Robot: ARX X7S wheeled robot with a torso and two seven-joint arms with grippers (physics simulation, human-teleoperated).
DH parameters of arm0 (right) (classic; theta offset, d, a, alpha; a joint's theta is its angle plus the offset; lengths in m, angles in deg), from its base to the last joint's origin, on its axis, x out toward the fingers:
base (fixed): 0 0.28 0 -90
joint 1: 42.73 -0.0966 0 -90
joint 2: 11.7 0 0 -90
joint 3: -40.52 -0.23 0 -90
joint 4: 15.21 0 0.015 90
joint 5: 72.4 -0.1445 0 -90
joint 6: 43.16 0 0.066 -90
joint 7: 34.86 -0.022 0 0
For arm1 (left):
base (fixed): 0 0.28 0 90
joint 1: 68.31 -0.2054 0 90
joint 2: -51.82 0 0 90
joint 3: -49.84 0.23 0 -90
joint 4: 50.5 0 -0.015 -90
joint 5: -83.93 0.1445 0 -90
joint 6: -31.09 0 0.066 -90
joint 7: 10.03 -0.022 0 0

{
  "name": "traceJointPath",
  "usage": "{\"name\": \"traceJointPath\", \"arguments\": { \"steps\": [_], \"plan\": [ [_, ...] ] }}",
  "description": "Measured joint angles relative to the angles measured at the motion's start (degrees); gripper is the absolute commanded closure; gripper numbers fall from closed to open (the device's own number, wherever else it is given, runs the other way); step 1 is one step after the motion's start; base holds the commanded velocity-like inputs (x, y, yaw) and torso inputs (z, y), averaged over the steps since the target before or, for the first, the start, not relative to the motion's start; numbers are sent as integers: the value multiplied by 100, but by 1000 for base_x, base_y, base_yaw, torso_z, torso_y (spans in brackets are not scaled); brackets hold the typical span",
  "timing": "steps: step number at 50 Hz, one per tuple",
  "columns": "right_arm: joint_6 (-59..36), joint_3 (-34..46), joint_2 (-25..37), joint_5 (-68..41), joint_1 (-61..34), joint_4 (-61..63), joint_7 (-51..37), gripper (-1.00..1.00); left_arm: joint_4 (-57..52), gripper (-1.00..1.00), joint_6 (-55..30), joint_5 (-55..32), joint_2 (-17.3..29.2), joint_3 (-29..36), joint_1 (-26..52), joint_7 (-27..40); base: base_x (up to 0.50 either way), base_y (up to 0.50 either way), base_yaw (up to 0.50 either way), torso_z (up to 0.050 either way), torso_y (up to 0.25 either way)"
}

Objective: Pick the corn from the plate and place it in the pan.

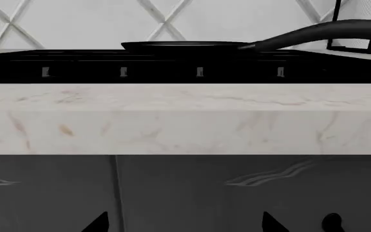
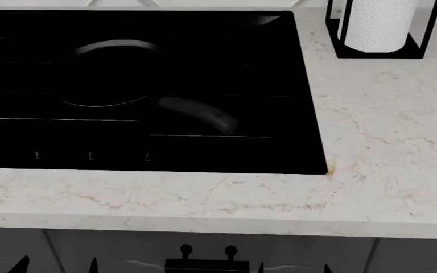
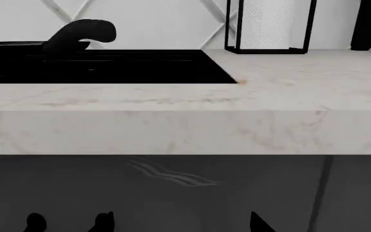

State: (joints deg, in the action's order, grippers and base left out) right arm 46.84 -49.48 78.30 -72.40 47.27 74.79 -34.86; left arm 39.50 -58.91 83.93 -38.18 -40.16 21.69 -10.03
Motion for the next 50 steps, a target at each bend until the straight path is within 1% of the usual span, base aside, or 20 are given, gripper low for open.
{"name": "traceJointPath", "arguments": {
  "steps": [12,25,50],
  "plan": [
    [-134,124,118,-151,-13,77,-117,-100,-116,-100,-106,-213,117,111,-4,175,0,0,0,0,0],
    [-151,293,259,-308,17,43,-334,-100,-116,-100,-43,-362,265,239,-27,455,0,0,0,0,0],
    [-219,541,481,-549,-9,46,-540,-100,-120,-100,-116,-575,477,469,26,712,0,0,0,50,0]
  ]
}}
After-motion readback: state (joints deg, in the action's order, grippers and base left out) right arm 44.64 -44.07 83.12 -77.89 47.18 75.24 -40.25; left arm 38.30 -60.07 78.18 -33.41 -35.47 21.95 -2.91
